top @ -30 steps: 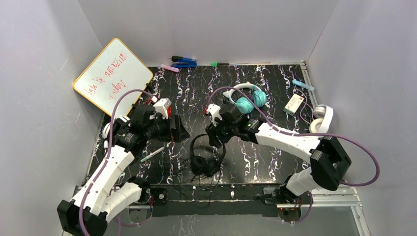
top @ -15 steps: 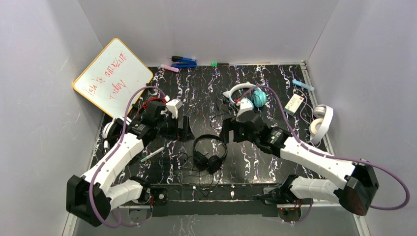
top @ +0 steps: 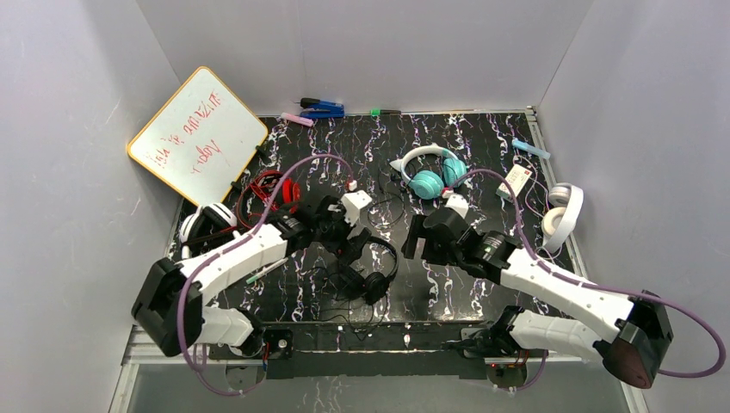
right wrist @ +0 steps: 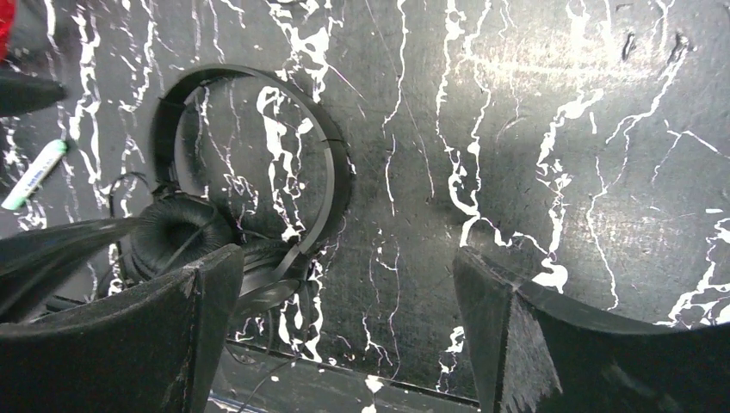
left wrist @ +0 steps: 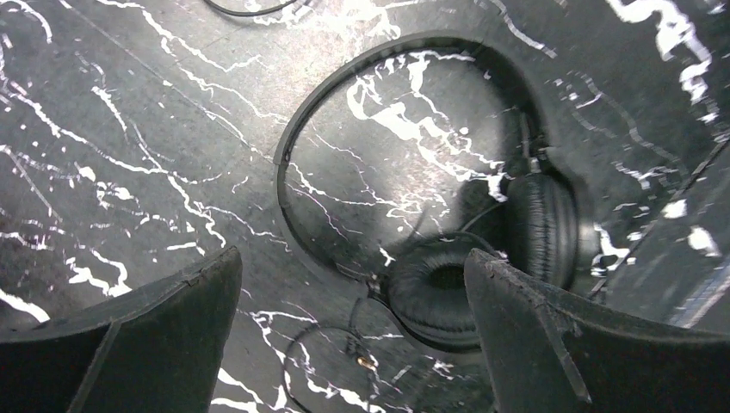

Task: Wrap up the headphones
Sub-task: Move the headphones to the corner of the board.

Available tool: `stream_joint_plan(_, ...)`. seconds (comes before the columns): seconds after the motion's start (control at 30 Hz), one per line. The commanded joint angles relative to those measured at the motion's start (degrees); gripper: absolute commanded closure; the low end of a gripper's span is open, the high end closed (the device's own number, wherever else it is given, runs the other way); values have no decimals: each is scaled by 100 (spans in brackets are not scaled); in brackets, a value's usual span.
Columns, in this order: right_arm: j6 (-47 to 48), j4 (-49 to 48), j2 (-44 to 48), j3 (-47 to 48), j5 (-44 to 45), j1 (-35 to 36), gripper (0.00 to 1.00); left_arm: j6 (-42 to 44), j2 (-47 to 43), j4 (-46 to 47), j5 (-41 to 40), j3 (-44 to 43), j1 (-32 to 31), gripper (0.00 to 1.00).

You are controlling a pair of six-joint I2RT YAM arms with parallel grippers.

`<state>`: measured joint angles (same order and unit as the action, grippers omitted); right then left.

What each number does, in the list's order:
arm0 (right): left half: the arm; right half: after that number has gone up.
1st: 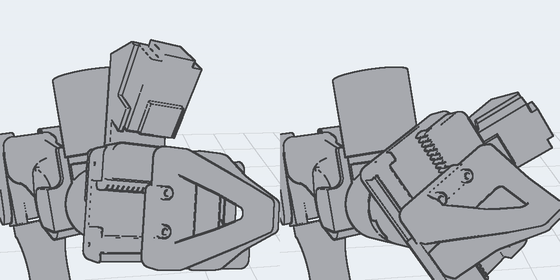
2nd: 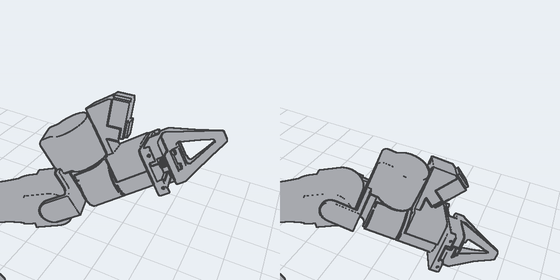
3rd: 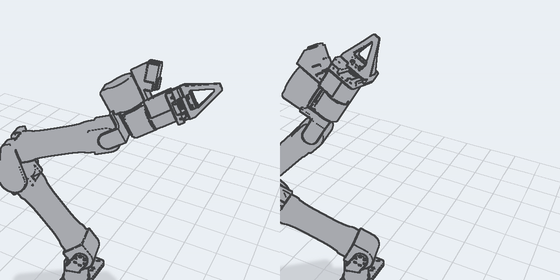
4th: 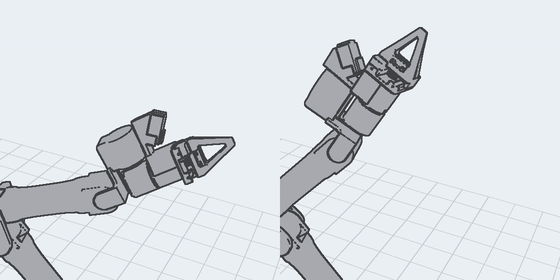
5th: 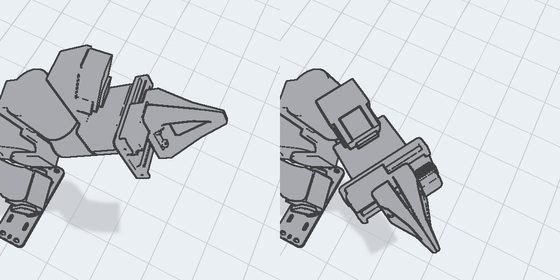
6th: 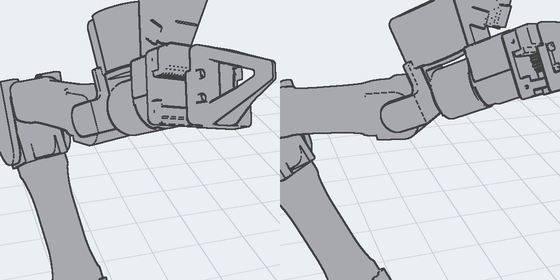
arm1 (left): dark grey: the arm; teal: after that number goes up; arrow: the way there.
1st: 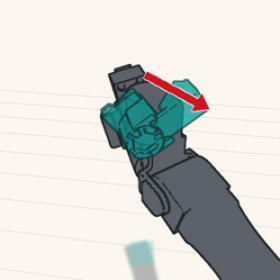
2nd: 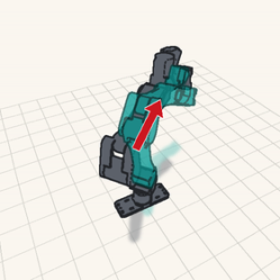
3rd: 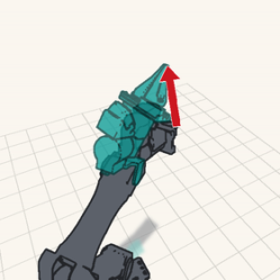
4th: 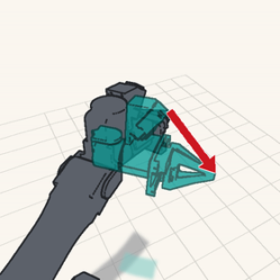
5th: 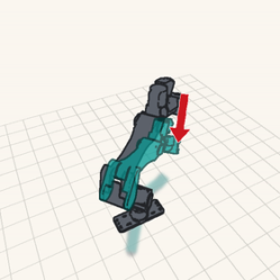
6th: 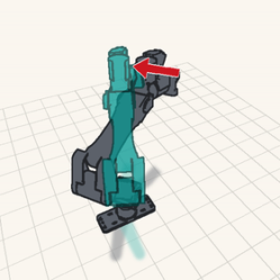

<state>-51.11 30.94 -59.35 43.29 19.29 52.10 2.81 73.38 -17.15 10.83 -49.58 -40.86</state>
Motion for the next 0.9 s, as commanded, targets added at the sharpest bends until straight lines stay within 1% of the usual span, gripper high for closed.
stream_joint_plan(0.0, -126, -28, 453, 13, 326, -6, 1, 968, 603, -21, -52, -248, -102, 2)
stream_joint_plan(0.13, -119, -101, 703, -76, 397, -6, 1, 1139, 1220, -190, -70, -456, -176, 8)
stream_joint_plan(0.2, -118, -103, 786, -106, 417, -6, 1, 1123, 1480, -176, -300, -536, -234, 8)
stream_joint_plan(0.3, -118, -109, 876, -172, 433, -6, 1, 901, 1807, -40, -892, -703, -260, 8)
stream_joint_plan(0.37, -140, -122, 913, -196, 434, -6, 1, 808, 2058, -12, -984, -845, -256, 8)
stream_joint_plan(0.43, -145, -130, 945, -210, 432, -6, 1, 708, 2407, -92, -1003, -1031, -259, 11)
stream_joint_plan(0.5, -138, -140, 975, -215, 434, -2, 1, 569, 2735, -134, -1153, -1155, -257, 19)
stream_joint_plan(0.57, -128, -132, 1020, -215, 463, -6, 1, 428, 2993, -13, -1309, -1174, -256, 34)
stream_joint_plan(0.6, -121, -132, 1047, -220, 478, -6, 1, 387, 3178, 66, -1341, -1209, -256, 43)
stream_joint_plan(0.67, -87, -179, 1112, -243, 505, -6, 1, 293, 3445, 195, -1544, -1407, -232, 69)
stream_joint_plan(0.73, -24, -253, 1142, -275, 488, -7, 1, -46, 3682, 220, -1743, -1836, 106, 94)
stream_joint_plan(0.77, -13, -254, 1133, -268, 473, -5, 2, -334, 3816, 215, -1726, -2117, 370, 100)
stream_joint_plan(0.83, -22, -218, 1088, -232, 431, -7, 2, -919, 4142, 148, -1552, -2895, 1028, 100)
stream_joint_plan(0.87, -26, -182, 1072, -212, 408, -7, 2, -1177, 4349, 38, -1607, -3430, 1285, 100)
